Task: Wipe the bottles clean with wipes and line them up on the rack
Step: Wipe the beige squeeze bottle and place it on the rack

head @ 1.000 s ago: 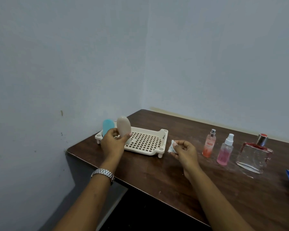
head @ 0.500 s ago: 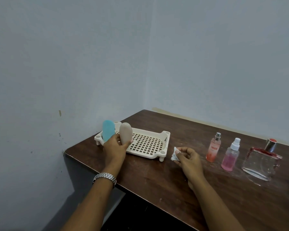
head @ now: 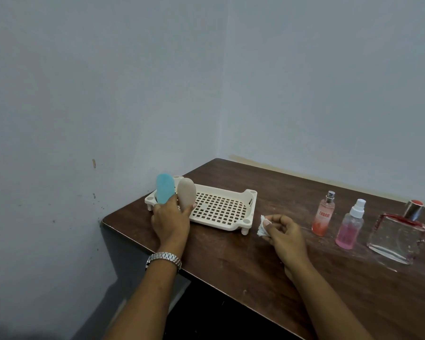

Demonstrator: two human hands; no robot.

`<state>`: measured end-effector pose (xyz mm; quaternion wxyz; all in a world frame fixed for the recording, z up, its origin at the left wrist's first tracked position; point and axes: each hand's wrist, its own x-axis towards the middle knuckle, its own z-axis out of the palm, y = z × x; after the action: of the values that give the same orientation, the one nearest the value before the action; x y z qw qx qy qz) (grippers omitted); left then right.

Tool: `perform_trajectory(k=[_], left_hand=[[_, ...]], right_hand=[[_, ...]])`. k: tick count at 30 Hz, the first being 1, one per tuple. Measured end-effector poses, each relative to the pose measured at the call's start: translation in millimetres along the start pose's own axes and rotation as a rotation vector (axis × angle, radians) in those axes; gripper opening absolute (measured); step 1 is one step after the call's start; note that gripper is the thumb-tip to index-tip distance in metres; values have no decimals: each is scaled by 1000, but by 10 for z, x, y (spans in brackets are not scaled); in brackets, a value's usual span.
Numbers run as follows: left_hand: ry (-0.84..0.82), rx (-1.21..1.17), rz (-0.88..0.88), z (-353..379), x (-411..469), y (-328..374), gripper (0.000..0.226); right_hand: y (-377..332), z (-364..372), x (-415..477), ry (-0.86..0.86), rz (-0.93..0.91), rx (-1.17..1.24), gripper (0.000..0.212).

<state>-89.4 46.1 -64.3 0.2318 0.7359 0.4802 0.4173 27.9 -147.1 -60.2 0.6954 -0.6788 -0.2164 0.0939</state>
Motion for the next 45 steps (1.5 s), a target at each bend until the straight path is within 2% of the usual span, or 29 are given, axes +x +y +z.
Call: perform_trajectory(k=[18,24,40,45], left_hand=[[18,20,-103,-100,-47,31,51],[0,51,-130,-77,-24,27,45],[21,175,-155,-59,-14,12,44],[30,137,-187,-80,-25,15,49]], right_hand=[[8,-11,-30,-11,-15,-70,5],[-23,-14,-59,-12,-25,-68,7],[-39,-10,-67,-11,-5,29,19],[-58,-13,-66,40,-34,67,18]])
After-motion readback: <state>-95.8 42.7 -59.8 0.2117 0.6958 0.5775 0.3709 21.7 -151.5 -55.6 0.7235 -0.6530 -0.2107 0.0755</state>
